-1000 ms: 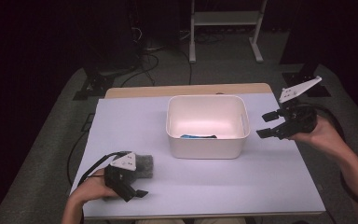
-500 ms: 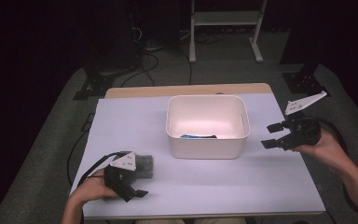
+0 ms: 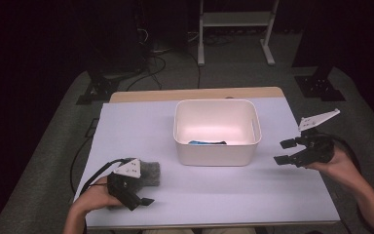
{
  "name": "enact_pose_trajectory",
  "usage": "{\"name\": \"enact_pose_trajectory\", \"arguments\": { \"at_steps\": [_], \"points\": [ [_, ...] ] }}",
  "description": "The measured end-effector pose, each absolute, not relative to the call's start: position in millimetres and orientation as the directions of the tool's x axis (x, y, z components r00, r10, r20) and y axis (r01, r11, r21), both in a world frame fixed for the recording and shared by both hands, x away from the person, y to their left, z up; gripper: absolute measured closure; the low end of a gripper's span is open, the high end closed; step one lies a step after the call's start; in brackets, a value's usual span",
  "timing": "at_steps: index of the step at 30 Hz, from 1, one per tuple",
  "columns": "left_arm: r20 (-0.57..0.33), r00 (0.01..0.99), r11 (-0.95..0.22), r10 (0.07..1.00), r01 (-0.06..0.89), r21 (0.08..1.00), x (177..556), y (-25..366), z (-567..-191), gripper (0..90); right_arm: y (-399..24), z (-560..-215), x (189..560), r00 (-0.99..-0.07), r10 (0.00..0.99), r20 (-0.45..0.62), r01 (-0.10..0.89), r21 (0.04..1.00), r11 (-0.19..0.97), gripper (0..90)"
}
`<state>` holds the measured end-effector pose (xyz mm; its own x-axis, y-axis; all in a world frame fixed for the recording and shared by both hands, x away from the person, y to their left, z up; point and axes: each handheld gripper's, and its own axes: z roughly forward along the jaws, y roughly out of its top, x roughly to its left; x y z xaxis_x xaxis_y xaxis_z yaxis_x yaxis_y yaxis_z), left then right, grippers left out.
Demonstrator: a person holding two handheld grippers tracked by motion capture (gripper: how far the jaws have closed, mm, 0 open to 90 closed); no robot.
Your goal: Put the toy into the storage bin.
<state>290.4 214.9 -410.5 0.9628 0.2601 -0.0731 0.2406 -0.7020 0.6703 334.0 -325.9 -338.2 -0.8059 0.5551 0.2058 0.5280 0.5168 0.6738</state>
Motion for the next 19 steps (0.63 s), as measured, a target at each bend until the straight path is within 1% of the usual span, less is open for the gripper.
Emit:
{"name": "enact_pose_trajectory", "arguments": {
  "at_steps": [6, 14, 19],
  "points": [
    [-0.072, 0.962, -0.702, 0.263, 0.242, 0.669, 290, 215, -411, 7.8, -328, -348, 330, -0.799, 0.559, 0.220, 0.538, 0.677, 0.502, 22.4],
    [-0.073, 0.961, -0.701, 0.266, 0.245, 0.669, 290, 213, -412, 7.8, -333, -372, 320, -0.782, 0.568, 0.256, 0.566, 0.671, 0.478, 21.4],
    [-0.076, 0.962, -0.700, 0.261, 0.243, 0.672, 290, 213, -412, 7.9, -335, -380, 317, -0.776, 0.572, 0.267, 0.575, 0.671, 0.467, 20.0]
  ]
}}
